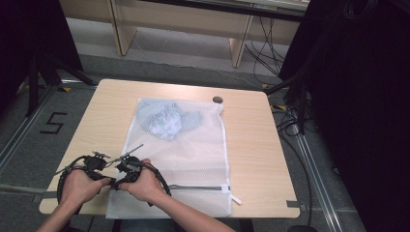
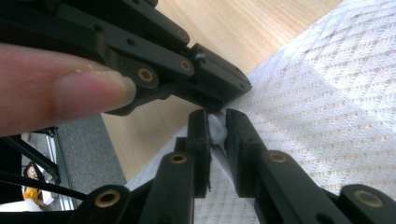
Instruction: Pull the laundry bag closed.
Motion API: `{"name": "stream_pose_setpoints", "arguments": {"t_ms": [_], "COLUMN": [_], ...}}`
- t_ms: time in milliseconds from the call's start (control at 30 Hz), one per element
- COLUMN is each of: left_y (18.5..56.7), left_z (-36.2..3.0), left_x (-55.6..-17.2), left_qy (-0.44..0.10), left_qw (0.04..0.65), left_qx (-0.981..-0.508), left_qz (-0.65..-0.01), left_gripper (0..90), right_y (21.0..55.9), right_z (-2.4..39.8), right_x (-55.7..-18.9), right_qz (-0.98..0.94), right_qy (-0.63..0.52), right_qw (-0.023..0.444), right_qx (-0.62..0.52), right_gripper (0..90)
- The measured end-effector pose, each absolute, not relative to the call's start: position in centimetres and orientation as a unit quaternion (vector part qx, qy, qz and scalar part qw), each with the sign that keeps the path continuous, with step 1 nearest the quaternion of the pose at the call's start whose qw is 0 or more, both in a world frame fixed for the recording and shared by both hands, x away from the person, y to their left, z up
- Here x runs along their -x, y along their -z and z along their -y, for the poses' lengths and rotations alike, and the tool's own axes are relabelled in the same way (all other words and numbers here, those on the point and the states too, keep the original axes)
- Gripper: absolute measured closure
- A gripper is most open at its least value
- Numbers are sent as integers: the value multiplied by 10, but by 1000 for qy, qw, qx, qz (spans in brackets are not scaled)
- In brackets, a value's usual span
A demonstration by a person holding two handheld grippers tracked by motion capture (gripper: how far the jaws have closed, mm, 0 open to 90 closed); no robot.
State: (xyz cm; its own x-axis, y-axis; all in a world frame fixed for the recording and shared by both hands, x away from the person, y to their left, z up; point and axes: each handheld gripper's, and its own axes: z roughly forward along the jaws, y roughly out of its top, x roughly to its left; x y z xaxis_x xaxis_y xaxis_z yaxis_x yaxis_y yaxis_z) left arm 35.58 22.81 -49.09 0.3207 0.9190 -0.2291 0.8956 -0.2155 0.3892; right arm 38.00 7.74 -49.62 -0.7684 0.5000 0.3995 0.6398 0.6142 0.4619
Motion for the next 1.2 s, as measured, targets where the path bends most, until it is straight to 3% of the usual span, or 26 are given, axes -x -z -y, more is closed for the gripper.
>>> {"name": "stream_pose_setpoints", "arguments": {"t_ms": [1200], "left_y": [491], "left_z": [-223], "left_x": [-351], "left_qy": [-46], "left_qw": [224], "left_qx": [-797], "left_qz": [-559], "left_gripper": [899], "right_y": [494], "right_z": [-72], "right_x": [-373], "right_qz": [888], "right_qy": [297], "right_qw": [107], "right_qx": [334], "right_gripper": [871]}}
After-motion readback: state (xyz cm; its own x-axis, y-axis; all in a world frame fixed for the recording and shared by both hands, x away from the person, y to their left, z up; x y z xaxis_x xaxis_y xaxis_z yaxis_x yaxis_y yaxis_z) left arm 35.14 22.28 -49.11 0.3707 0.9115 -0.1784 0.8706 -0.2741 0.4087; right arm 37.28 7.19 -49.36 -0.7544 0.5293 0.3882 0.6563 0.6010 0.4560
